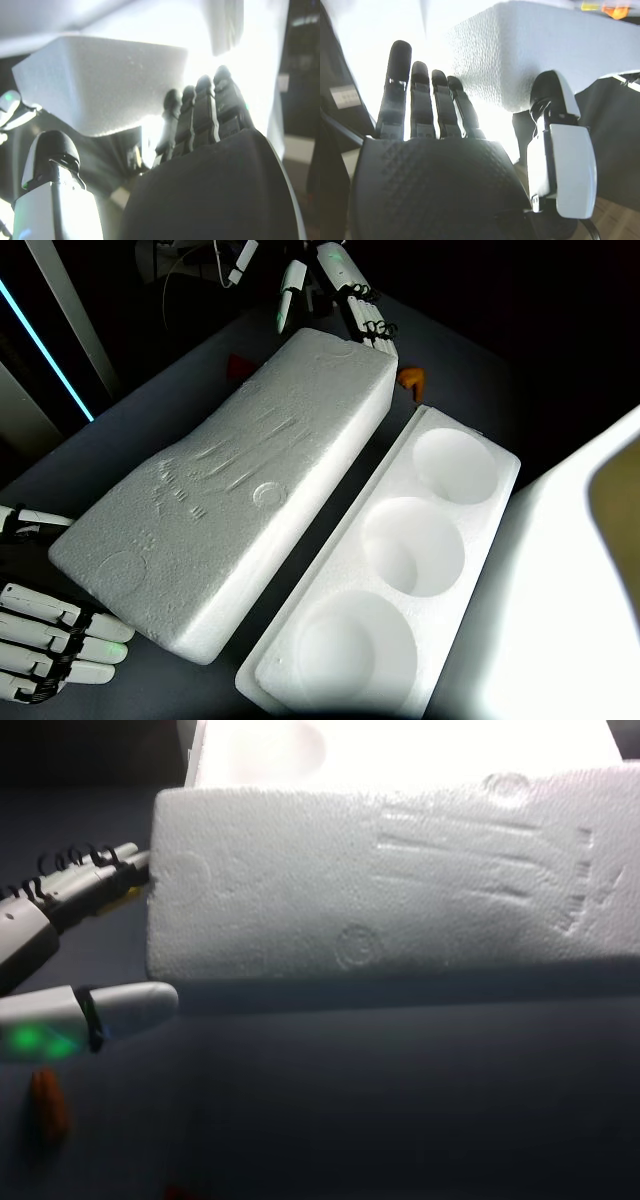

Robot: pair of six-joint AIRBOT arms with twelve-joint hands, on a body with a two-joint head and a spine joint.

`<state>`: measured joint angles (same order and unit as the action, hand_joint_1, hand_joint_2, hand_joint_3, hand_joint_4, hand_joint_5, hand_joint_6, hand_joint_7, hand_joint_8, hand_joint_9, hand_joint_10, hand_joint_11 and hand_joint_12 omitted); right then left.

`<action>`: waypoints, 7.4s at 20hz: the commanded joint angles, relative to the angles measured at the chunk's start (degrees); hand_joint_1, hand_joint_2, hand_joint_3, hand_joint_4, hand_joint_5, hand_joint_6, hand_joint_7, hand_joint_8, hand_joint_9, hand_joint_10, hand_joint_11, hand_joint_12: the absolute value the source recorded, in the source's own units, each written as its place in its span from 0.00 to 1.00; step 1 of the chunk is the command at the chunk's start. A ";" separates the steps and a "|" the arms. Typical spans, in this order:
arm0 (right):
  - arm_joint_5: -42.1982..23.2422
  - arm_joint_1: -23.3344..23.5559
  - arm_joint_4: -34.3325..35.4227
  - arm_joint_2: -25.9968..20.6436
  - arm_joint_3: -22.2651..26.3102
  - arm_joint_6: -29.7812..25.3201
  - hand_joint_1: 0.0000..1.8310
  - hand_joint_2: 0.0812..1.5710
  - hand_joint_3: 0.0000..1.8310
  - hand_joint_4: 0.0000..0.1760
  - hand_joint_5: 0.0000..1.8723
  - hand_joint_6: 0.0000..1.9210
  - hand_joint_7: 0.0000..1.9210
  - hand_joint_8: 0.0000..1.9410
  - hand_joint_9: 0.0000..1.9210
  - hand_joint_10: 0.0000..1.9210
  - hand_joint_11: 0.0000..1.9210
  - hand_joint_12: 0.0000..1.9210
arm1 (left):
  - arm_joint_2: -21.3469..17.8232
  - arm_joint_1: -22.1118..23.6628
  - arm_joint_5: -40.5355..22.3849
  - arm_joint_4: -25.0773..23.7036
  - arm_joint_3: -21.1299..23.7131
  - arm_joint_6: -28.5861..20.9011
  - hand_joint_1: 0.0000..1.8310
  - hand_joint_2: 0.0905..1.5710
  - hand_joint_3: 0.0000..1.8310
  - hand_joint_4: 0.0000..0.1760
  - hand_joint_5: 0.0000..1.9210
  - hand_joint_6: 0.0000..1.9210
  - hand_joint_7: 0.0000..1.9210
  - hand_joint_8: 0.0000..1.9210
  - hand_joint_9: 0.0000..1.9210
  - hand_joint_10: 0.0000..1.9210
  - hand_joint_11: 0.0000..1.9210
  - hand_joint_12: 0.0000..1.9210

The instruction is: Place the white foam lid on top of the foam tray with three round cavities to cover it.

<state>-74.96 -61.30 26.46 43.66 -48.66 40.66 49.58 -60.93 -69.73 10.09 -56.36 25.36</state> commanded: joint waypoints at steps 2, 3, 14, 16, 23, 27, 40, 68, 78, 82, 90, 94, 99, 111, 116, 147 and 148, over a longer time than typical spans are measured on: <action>-7.71 0.81 -4.46 -0.37 -0.10 -0.56 0.21 0.76 0.00 0.00 0.05 0.00 0.00 0.00 0.00 0.00 0.00 0.48 | -0.31 1.12 -9.59 -3.42 0.40 -0.62 0.20 0.66 0.01 0.00 0.08 0.00 0.01 0.00 0.00 0.00 0.00 0.00; -7.74 1.30 -4.72 -0.45 -0.29 -0.53 0.25 0.77 0.00 0.00 0.05 0.00 0.00 0.00 0.00 0.00 0.00 0.47 | -0.39 1.73 -9.92 -3.54 0.36 -0.61 0.20 0.67 0.01 0.00 0.08 0.00 0.01 0.00 0.00 0.00 0.00 0.00; -2.09 12.16 -6.59 -0.02 -6.43 0.24 0.19 0.73 0.00 0.00 0.07 0.04 0.09 0.01 0.00 0.27 0.00 0.90 | 5.23 15.54 -1.60 -6.53 -8.05 -1.34 0.26 0.65 0.00 0.00 0.10 0.01 0.04 0.01 0.00 0.00 0.00 0.00; 1.01 15.39 -7.18 0.74 -8.41 0.47 0.26 0.74 0.00 0.00 0.00 0.21 0.08 0.02 0.00 0.26 0.00 0.93 | 6.29 17.30 -0.02 -6.42 -9.66 -1.38 0.28 0.63 0.00 0.00 0.10 0.01 0.06 0.01 0.03 0.01 0.00 0.00; 8.27 23.30 -7.52 2.85 -13.50 1.22 0.26 0.77 0.00 0.00 0.00 0.28 0.09 0.12 0.00 0.44 0.00 0.97 | 10.42 23.86 5.01 -5.89 -15.47 -1.35 0.28 0.65 0.00 0.00 0.13 0.01 0.05 0.00 0.01 0.00 0.02 0.01; 12.53 26.85 -7.62 4.46 -16.17 1.90 0.32 0.78 0.00 0.00 0.00 0.08 0.00 0.22 0.00 0.32 0.00 1.00 | 12.37 27.22 8.73 -5.91 -18.57 -1.38 0.30 0.66 0.00 0.00 0.13 0.00 0.04 0.00 0.00 0.00 0.00 0.00; 25.36 35.01 -8.78 11.14 -24.85 2.25 0.34 0.75 0.00 0.00 0.00 0.28 0.12 0.38 0.07 0.63 0.00 1.00 | 15.30 30.11 14.86 -3.21 -23.95 -1.61 0.30 0.66 0.00 0.00 0.13 0.00 0.05 0.00 0.06 0.01 0.00 0.65; 31.11 36.15 -6.66 13.16 -28.72 2.87 0.28 0.77 0.00 0.00 0.04 0.02 0.00 0.00 0.00 0.00 0.00 0.00 | 17.86 33.51 28.40 -4.52 -30.26 0.78 0.19 0.64 0.00 0.02 0.01 0.00 0.00 0.00 0.00 0.00 0.00 0.00; 31.43 36.13 -6.56 13.17 -28.51 2.88 0.26 0.77 0.00 0.00 0.05 0.02 0.00 0.00 0.00 0.00 0.00 0.00 | 17.61 30.92 29.21 -1.52 -30.48 2.02 0.20 0.62 0.00 0.06 0.01 0.00 0.00 0.00 0.00 0.00 0.02 0.01; 31.49 36.02 -6.54 13.16 -28.47 2.88 0.25 0.77 0.00 0.00 0.02 0.00 0.00 0.00 0.00 0.00 0.00 0.00 | 17.56 30.65 29.99 -1.20 -30.72 2.53 0.20 0.63 0.00 0.06 0.00 0.00 0.00 0.00 0.00 0.00 0.01 0.02; 31.48 34.01 -3.67 12.20 -27.70 4.20 0.27 0.78 0.00 0.00 0.02 0.00 0.02 0.01 0.01 0.00 0.01 0.00 | 18.22 30.40 32.17 -0.89 -31.81 2.85 0.18 0.62 0.00 0.07 0.01 0.00 0.00 0.00 0.00 0.00 0.00 0.20; 30.79 31.40 -1.05 11.24 -27.21 4.23 0.28 0.76 0.00 0.00 0.00 0.00 0.00 0.00 0.00 0.00 0.00 0.00 | 18.18 29.79 31.98 -0.35 -31.79 2.80 0.16 0.61 0.00 0.01 0.01 0.00 0.00 0.00 0.00 0.00 0.00 0.15; 29.83 28.91 1.43 9.49 -26.14 4.90 0.28 0.78 0.00 0.00 0.00 0.00 0.00 0.00 0.00 0.00 0.00 0.00 | 17.37 28.58 31.15 0.68 -31.42 2.76 0.17 0.62 0.00 0.07 0.00 0.00 0.00 0.00 0.00 0.00 0.00 0.13; 21.43 18.34 -0.76 2.42 -15.80 4.62 0.27 0.77 0.00 0.00 0.00 0.00 0.00 0.00 0.00 0.00 0.00 0.00 | 8.34 18.06 18.03 2.21 -20.95 2.61 0.25 0.67 0.01 0.00 0.04 0.01 0.00 0.00 0.00 0.00 0.00 0.00; 17.51 13.77 -4.80 -0.18 -11.27 2.34 0.26 0.78 0.00 0.00 0.00 0.00 0.00 0.00 0.00 0.00 0.02 0.01 | 4.02 12.56 10.81 1.25 -15.25 1.66 0.26 0.69 0.01 0.00 0.04 0.01 0.00 0.00 0.00 0.00 0.00 0.00; 12.21 11.44 -26.76 -1.01 -2.52 -6.39 0.27 0.87 0.00 0.00 0.00 0.00 0.00 0.00 0.00 0.00 0.00 0.14 | 8.67 14.98 3.99 -22.51 -10.20 -14.12 0.18 0.75 0.00 0.12 0.02 0.01 0.00 0.00 0.00 0.00 0.00 0.00; 11.57 11.44 -26.77 -1.36 -2.16 -6.39 0.27 0.87 0.00 0.00 0.00 0.00 0.00 0.00 0.00 0.00 0.00 0.14 | 8.68 15.38 3.88 -22.79 -10.19 -14.22 0.18 0.75 0.00 0.12 0.02 0.01 0.00 0.00 0.00 0.00 0.00 0.00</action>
<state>-55.92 -50.19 -1.23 42.94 -50.61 34.59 58.08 -45.91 -58.65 -13.98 -66.54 11.66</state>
